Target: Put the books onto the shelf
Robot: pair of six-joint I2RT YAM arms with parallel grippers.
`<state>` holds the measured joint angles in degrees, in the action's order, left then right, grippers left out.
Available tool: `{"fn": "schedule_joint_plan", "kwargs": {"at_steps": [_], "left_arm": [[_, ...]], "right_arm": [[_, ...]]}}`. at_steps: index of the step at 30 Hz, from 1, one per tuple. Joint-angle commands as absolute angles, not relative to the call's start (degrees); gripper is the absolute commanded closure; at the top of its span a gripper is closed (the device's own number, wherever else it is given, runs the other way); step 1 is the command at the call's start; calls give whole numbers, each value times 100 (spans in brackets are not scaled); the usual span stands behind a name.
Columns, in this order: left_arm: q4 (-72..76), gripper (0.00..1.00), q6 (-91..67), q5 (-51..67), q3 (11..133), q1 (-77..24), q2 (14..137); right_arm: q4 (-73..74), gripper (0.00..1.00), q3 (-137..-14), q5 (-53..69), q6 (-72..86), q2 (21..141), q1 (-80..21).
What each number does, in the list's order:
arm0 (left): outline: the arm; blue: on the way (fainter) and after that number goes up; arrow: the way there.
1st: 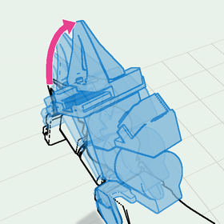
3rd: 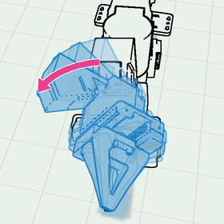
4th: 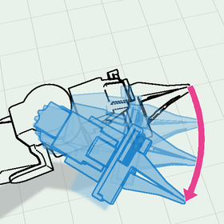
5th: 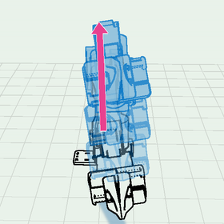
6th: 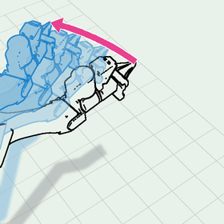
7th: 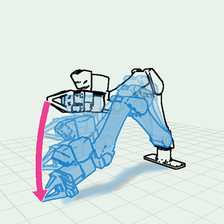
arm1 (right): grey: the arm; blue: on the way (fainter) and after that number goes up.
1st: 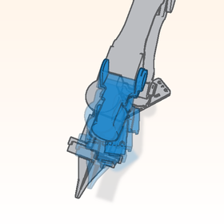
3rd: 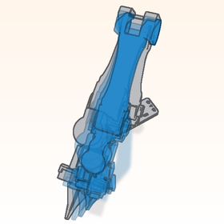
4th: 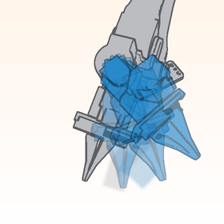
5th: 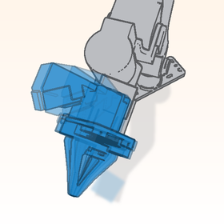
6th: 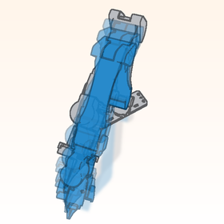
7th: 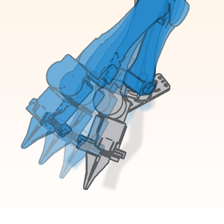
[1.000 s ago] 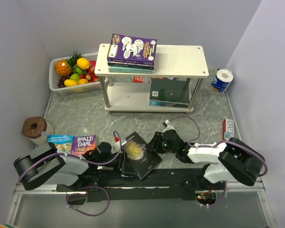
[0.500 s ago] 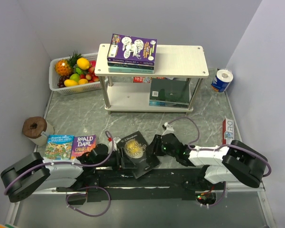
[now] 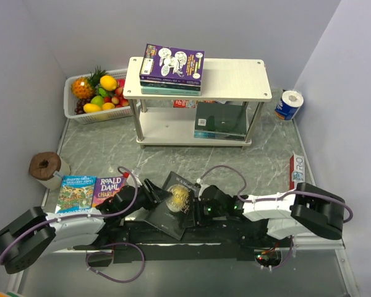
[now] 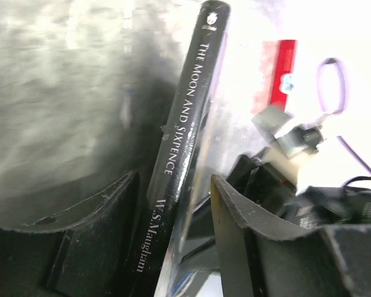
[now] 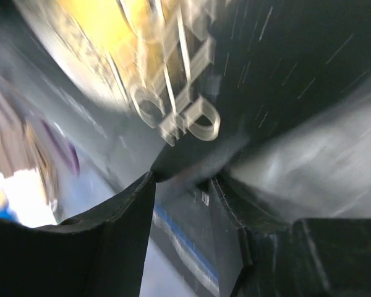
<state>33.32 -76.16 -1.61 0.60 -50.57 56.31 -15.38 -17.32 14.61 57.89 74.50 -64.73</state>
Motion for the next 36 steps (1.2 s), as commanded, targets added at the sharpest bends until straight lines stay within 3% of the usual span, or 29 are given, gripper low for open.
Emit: {"fn": "schedule_joint_plan", "kwargs": {"at_steps": [1, 8, 13, 20, 26, 30, 33, 36], "left_arm": [[4535, 99, -7454, -45, -211, -5098, 5186], [3947, 99, -6961, 852, 192, -5106, 4106], [3411, 99, -6979, 256, 474, -5106, 3016], [2996, 98, -6276, 939, 1054, -5098, 3820], [2718, 56, -6206, 1258, 1326, -5098, 4763], [-210, 31, -5898, -85, 2248, -5106, 4939], [-1193, 21, -5792, -1351, 2803, -5098, 5220], [-1590, 19, -5897, -1915, 2944, -5106, 5527]], "right_arm": [[-528, 52, -1626, 1469, 5845, 7208, -6662], [386, 38, -1933, 134, 5854, 5978, -6522], [967, 25, -2101, -649, 5722, 4783, -6530], [1257, 24, -2092, -677, 5669, 4745, -6486], [1037, 25, -1828, -667, 5897, 5106, -6460], [1283, 23, -1749, -642, 6099, 5124, -6460], [1135, 22, -1521, -554, 6257, 5133, -6451], [740, 22, -1266, -370, 6363, 5177, -6442]]}}
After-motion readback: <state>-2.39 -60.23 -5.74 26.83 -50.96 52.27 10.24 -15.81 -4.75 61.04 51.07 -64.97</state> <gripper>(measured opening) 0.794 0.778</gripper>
